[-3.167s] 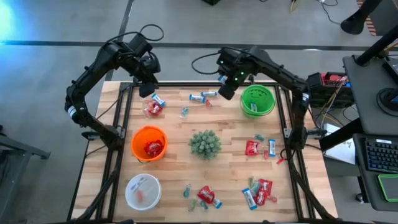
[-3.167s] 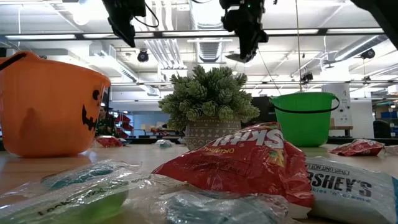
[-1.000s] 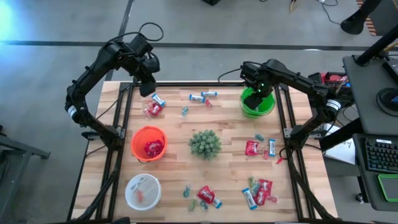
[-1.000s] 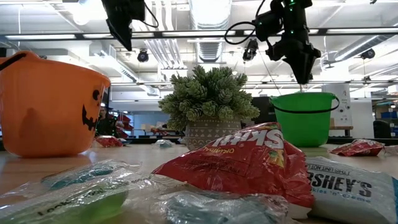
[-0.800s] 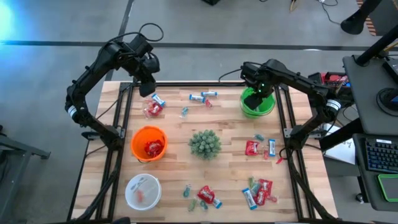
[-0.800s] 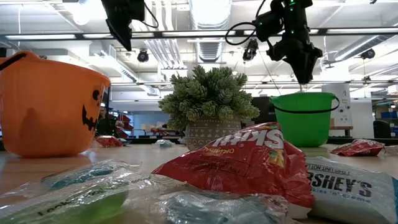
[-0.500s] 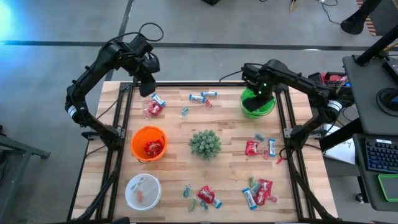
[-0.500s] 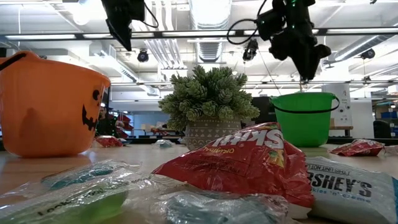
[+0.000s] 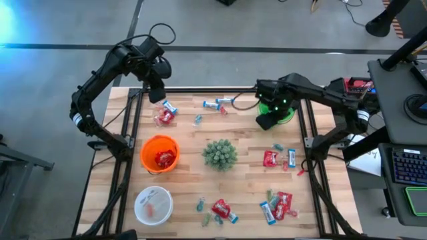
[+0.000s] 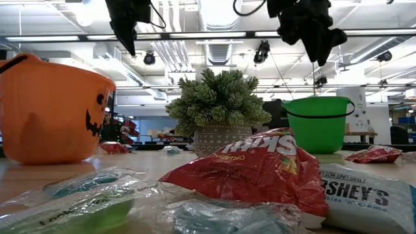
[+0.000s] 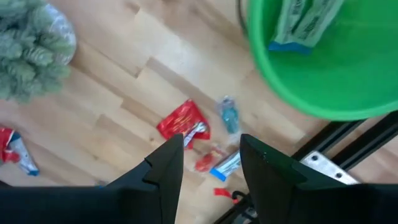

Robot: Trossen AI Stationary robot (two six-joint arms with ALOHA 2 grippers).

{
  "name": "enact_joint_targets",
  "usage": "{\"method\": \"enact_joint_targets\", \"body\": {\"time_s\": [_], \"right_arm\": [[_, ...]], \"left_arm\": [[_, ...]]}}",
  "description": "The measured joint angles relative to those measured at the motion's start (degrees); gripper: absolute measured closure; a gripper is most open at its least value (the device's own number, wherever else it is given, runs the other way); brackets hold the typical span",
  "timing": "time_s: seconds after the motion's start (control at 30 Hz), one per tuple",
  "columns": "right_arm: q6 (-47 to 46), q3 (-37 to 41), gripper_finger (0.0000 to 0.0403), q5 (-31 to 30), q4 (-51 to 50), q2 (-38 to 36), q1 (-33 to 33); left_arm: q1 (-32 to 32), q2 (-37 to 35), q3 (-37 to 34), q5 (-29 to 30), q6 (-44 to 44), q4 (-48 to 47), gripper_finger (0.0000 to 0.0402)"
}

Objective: Sort candy
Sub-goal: Put the blue gummy into the white bucket

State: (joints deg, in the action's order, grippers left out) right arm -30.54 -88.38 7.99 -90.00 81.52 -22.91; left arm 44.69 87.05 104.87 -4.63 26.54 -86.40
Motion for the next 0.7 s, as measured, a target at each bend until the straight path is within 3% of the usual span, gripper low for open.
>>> {"method": "enact_joint_targets", "body": {"time_s": [0.33,0.7], "right_arm": [[-8.2,0.0,0.0272,0.0,0.0,-0.1,10.9],[-27.2,0.1,0.0270,0.0,0.5,0.0,22.0]], "left_arm": [[0.0,0.0,0.0,1.1,-1.8,0.0,0.0285],[0.0,0.0,0.0,1.1,-4.8,0.0,0.0285]]}}
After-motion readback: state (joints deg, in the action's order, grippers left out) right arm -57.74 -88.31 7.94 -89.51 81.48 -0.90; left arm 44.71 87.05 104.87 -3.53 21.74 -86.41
